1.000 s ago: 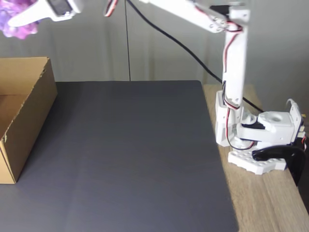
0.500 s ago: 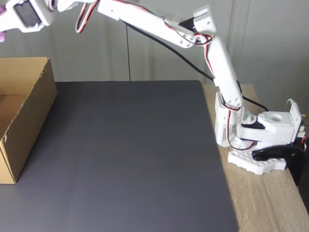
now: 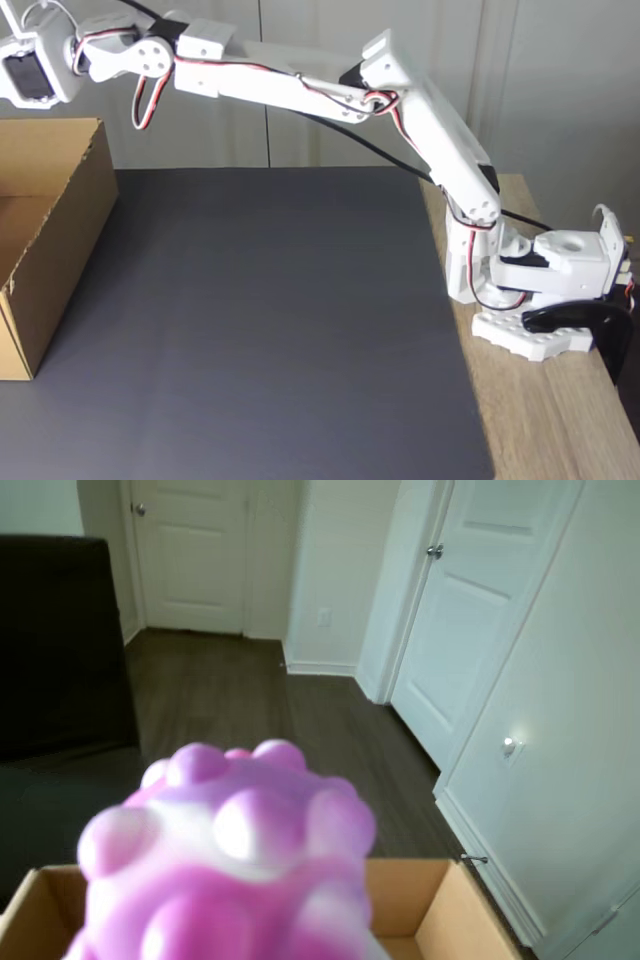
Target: Grasp a ball and put it in the box.
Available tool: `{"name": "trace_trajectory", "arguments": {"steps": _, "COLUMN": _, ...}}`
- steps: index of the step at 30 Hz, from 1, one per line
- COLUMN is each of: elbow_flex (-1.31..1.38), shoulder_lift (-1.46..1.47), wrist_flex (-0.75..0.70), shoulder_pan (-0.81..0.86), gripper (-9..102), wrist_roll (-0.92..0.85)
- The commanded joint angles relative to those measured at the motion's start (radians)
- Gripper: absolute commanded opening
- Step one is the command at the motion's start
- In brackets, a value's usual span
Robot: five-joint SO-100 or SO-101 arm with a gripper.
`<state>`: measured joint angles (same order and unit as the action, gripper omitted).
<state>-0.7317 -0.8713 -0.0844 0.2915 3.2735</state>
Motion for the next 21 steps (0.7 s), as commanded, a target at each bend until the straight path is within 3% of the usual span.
{"name": "trace_trajectory", "arguments": {"steps": 1, "elbow_flex": 0.055, "shoulder_lift": -0.005, "wrist_flex": 0.057, "shoulder_pan": 0.012, "gripper": 19, "wrist_roll": -0.011}}
{"name": "trace_trajectory", "arguments": {"steps": 21, "elbow_flex": 0.267, "shoulder_lift": 0.230, "wrist_flex": 0.060, "shoulder_pan": 0.017, "gripper": 22, "wrist_roll": 0.038}}
